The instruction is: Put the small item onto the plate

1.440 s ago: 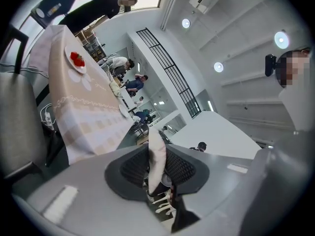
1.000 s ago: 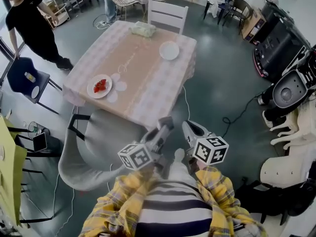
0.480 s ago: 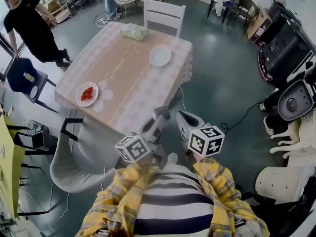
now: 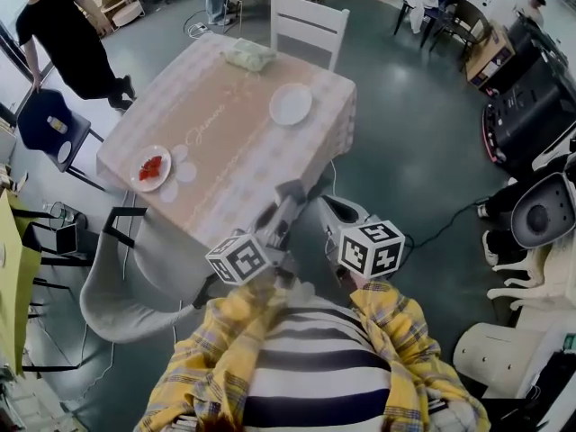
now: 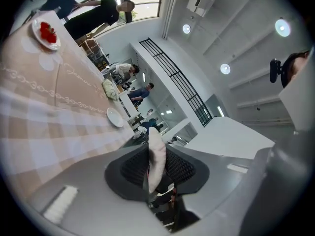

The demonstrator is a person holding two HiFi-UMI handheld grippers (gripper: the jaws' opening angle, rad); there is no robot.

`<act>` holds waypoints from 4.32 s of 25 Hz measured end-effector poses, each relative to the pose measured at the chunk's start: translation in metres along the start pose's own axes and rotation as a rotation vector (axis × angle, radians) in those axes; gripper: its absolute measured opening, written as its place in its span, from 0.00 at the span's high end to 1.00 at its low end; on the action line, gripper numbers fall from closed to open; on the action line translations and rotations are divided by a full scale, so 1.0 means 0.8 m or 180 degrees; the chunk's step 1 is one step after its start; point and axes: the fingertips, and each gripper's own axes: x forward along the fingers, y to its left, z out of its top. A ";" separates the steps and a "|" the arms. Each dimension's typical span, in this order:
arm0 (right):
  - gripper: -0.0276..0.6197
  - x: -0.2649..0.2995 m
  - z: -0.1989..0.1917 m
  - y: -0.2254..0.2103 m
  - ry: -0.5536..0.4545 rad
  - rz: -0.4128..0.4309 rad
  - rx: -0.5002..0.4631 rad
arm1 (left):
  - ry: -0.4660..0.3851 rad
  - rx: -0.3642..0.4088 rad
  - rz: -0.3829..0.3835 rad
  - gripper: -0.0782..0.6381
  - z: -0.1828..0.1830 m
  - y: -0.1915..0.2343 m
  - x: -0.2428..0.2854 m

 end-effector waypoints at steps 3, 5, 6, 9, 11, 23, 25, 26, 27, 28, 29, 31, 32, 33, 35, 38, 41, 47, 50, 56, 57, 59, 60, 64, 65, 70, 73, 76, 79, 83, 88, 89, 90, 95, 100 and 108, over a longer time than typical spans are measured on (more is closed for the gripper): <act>0.96 0.015 0.014 -0.009 -0.0003 0.0064 0.0036 | -0.0025 0.0041 0.0015 0.77 0.012 0.005 0.018; 0.96 0.029 0.018 -0.016 0.0039 0.0082 0.0031 | -0.0032 0.0077 0.0045 0.77 0.019 0.013 0.030; 0.96 0.036 0.022 -0.020 0.0061 0.0084 0.0024 | -0.0039 0.0077 0.0070 0.77 0.022 0.019 0.037; 0.96 0.060 0.041 -0.034 0.0096 0.0095 -0.0018 | -0.0057 0.0019 0.0109 0.77 0.034 0.033 0.062; 0.96 0.075 0.053 -0.045 0.0135 0.0092 -0.0051 | -0.0054 -0.0016 0.0130 0.77 0.039 0.042 0.078; 0.96 0.164 0.107 -0.091 0.0277 0.0005 -0.0106 | -0.0101 -0.0210 0.0109 0.77 0.096 0.095 0.162; 0.96 0.175 0.116 -0.098 0.0263 -0.0013 -0.0098 | -0.0111 -0.0216 0.0116 0.77 0.104 0.103 0.174; 0.96 0.179 0.120 -0.102 0.0267 -0.0017 -0.0094 | -0.0126 -0.0233 0.0125 0.77 0.107 0.106 0.179; 0.96 0.182 0.123 -0.106 0.0280 -0.0020 -0.0092 | -0.0143 -0.0259 0.0135 0.77 0.108 0.109 0.183; 0.96 0.186 0.125 -0.110 0.0297 -0.0021 -0.0093 | -0.0155 -0.0284 0.0149 0.77 0.109 0.112 0.187; 0.96 0.190 0.128 -0.114 0.0310 -0.0019 -0.0094 | -0.0159 -0.0299 0.0169 0.77 0.110 0.115 0.191; 0.96 0.200 0.136 -0.122 0.0330 0.0003 -0.0103 | -0.0164 -0.0311 0.0216 0.77 0.113 0.121 0.201; 0.96 0.206 0.140 -0.127 0.0343 0.0020 -0.0118 | -0.0175 -0.0319 0.0240 0.77 0.114 0.124 0.207; 0.96 0.212 0.144 -0.131 0.0361 0.0042 -0.0137 | -0.0188 -0.0327 0.0268 0.77 0.117 0.128 0.213; 0.96 0.225 0.150 -0.140 0.0409 0.0103 -0.0155 | -0.0209 -0.0330 0.0343 0.77 0.121 0.136 0.227; 0.96 0.244 0.156 -0.155 0.0499 0.0216 -0.0167 | -0.0260 -0.0322 0.0468 0.77 0.128 0.149 0.247; 0.96 0.261 0.170 -0.169 0.0558 0.0337 -0.0212 | -0.0333 -0.0293 0.0596 0.77 0.137 0.161 0.268; 0.96 0.295 0.178 -0.190 0.0710 0.0585 -0.0227 | -0.0345 -0.0275 0.0861 0.77 0.138 0.187 0.301; 0.96 0.314 0.179 -0.195 0.0798 0.0698 -0.0226 | -0.0341 -0.0327 0.0942 0.77 0.141 0.201 0.313; 0.96 0.341 0.185 -0.201 0.0916 0.0879 -0.0255 | -0.0211 -0.0502 0.1009 0.77 0.141 0.221 0.335; 0.96 0.344 0.185 -0.203 0.0932 0.0893 -0.0248 | -0.0145 -0.0522 0.1042 0.77 0.138 0.221 0.340; 0.96 0.348 0.186 -0.207 0.0951 0.0913 -0.0227 | -0.0039 -0.0591 0.1155 0.77 0.133 0.222 0.345; 0.96 0.349 0.187 -0.209 0.0955 0.0921 -0.0216 | -0.0019 -0.0622 0.1219 0.77 0.132 0.224 0.346; 0.96 0.353 0.190 -0.214 0.0975 0.0953 -0.0171 | 0.0061 -0.0725 0.1359 0.77 0.131 0.232 0.345; 0.96 0.354 0.191 -0.215 0.0981 0.0964 -0.0162 | 0.0093 -0.0743 0.1368 0.77 0.130 0.234 0.345; 0.96 0.356 0.190 -0.210 0.1011 0.1055 -0.0136 | 0.0262 -0.0769 0.1547 0.77 0.124 0.240 0.348; 0.96 0.354 0.190 -0.207 0.1013 0.1100 -0.0085 | 0.0460 -0.0580 0.1661 0.72 0.121 0.240 0.349; 0.96 0.355 0.189 -0.207 0.1010 0.1124 -0.0050 | 0.0617 -0.0303 0.1721 0.70 0.120 0.240 0.347; 0.96 0.355 0.190 -0.209 0.1004 0.1137 -0.0046 | 0.0733 0.0003 0.1867 0.70 0.123 0.244 0.341; 0.96 0.353 0.190 -0.211 0.1009 0.1141 -0.0045 | 0.0919 0.0571 0.2044 0.66 0.129 0.246 0.335; 0.96 0.351 0.185 -0.211 0.1027 0.1147 -0.0057 | 0.1114 0.1058 0.2103 0.61 0.128 0.247 0.335; 0.96 0.350 0.183 -0.211 0.1035 0.1148 -0.0059 | 0.1116 0.1117 0.2096 0.61 0.128 0.246 0.335; 0.96 0.349 0.181 -0.211 0.1045 0.1149 -0.0061 | 0.1102 0.1154 0.2081 0.61 0.128 0.244 0.335; 0.96 0.345 0.170 -0.210 0.1079 0.1122 -0.0061 | 0.0973 0.1190 0.2015 0.64 0.128 0.234 0.329; 0.96 0.339 0.158 -0.206 0.1084 0.1075 -0.0089 | 0.0779 0.1207 0.1972 0.81 0.127 0.229 0.312; 0.96 0.316 0.147 -0.183 0.1026 0.0946 -0.0199 | 0.0633 0.1089 0.1702 0.89 0.123 0.207 0.281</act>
